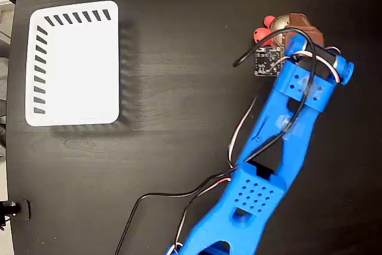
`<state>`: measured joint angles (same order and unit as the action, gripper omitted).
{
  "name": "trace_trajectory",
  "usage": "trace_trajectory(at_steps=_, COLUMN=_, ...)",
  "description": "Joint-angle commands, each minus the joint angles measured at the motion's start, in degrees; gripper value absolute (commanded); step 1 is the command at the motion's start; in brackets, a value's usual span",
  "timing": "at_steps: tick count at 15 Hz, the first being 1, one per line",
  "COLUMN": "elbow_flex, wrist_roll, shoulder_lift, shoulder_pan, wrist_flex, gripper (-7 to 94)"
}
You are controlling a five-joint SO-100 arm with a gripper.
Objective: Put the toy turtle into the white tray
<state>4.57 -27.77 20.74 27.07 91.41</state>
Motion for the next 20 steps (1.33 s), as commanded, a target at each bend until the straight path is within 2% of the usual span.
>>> trace_trajectory(at_steps=1, elbow_flex=-1.5, wrist_roll=1.0, shoulder_lift=2.5, shoulder_pan=-0.1, wrist_flex=-1.9, gripper=61)
trace_trajectory(at_steps=2, elbow_flex=-4.5, wrist_roll=1.1, shoulder_lift=1.0, shoulder_pan=-0.5, wrist_flex=-1.9, gripper=61)
trace_trajectory(at_steps=3, elbow_flex=-8.0, wrist_roll=0.4, shoulder_lift=-1.1, shoulder_pan=-1.1, wrist_flex=-0.4, gripper=55)
trace_trajectory(at_steps=7, elbow_flex=-10.2, wrist_roll=-4.1, shoulder_lift=-2.8, shoulder_pan=-1.0, wrist_flex=3.9, gripper=43)
trace_trajectory(at_steps=10, elbow_flex=-11.5, wrist_roll=-4.2, shoulder_lift=-3.7, shoulder_pan=0.6, wrist_flex=6.2, gripper=27)
trace_trajectory(at_steps=13, elbow_flex=-12.0, wrist_roll=-4.0, shoulder_lift=-3.9, shoulder_pan=0.9, wrist_flex=6.2, gripper=31)
trace_trajectory(at_steps=20, elbow_flex=-10.7, wrist_roll=0.2, shoulder_lift=-3.3, shoulder_pan=0.4, wrist_flex=5.3, gripper=29)
